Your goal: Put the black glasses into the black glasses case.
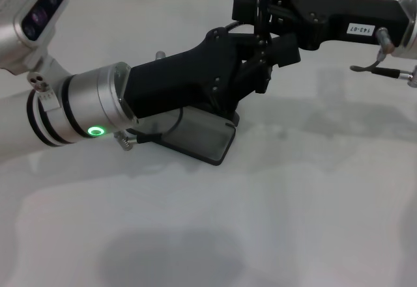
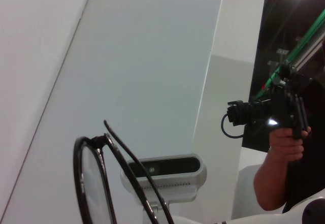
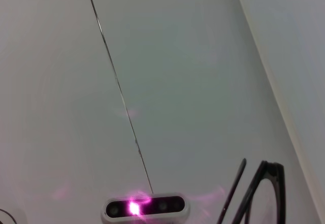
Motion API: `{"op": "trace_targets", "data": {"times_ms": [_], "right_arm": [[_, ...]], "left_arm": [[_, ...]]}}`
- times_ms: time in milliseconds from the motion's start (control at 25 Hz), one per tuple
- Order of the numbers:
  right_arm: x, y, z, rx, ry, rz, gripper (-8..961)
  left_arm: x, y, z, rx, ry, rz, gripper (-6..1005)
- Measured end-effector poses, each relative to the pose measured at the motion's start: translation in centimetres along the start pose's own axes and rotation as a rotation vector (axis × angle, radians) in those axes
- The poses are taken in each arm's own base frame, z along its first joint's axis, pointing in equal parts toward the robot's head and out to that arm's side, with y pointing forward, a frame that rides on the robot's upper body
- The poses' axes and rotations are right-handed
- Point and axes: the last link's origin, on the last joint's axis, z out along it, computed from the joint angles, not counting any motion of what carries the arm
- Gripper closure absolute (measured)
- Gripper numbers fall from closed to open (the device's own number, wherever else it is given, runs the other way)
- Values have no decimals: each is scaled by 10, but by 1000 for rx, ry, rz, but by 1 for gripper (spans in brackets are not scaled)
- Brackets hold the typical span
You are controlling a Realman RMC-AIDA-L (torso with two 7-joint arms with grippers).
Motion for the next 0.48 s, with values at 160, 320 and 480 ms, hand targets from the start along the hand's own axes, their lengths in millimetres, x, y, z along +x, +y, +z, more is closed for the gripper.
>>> {"op": "trace_targets", "data": {"times_ms": [160, 320, 480], "right_arm": [[1, 0, 1, 1, 5, -1, 843], [1, 0, -1, 7, 3, -2, 843], [0, -2, -7, 24, 1, -20, 843]], "left_arm": [[0, 0, 0, 0, 0, 0, 998], [0, 0, 0, -1, 2, 1, 998], [6, 7, -5, -31, 49, 2, 998]]}}
